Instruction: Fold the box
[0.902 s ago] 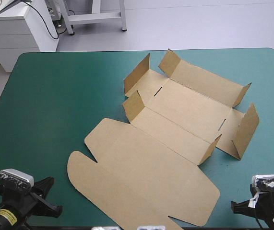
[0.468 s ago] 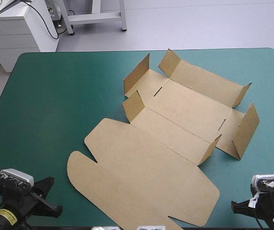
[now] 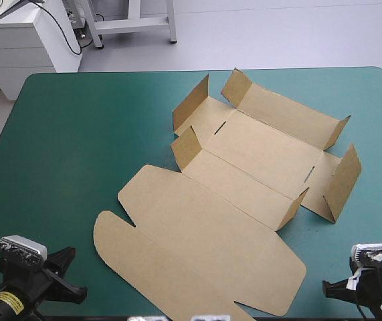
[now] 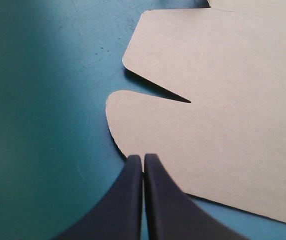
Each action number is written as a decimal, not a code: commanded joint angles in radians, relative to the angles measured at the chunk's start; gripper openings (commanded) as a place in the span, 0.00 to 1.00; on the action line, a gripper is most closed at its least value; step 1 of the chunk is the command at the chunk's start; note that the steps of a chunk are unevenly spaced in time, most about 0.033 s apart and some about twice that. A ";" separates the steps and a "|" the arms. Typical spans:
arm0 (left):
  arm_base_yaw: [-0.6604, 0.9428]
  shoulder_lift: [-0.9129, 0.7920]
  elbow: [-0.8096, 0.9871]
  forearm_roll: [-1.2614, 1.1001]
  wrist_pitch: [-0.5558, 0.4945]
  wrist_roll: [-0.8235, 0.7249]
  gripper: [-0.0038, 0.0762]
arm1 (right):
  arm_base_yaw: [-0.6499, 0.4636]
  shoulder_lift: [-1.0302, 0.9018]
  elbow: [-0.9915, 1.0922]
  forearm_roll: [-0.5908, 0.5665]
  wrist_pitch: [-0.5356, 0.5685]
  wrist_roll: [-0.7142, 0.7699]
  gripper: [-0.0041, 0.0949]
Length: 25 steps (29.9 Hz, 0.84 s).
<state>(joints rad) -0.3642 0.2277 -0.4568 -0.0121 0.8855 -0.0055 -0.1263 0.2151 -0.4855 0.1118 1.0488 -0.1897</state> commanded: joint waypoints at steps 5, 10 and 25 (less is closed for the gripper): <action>-0.006 0.014 -0.029 -0.003 -0.063 -0.002 0.04 | 0.001 0.031 -0.038 0.026 -0.051 0.003 0.02; -0.006 0.014 -0.029 -0.003 -0.063 -0.002 0.04 | 0.001 0.167 -0.160 0.072 0.040 0.025 0.02; -0.006 0.014 -0.029 -0.003 -0.063 -0.001 0.04 | 0.001 0.645 -0.522 0.341 0.121 0.045 0.03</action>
<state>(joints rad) -0.3642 0.2277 -0.4568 -0.0121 0.8855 -0.0055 -0.1263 0.7755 -0.9688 0.4011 1.1924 -0.1596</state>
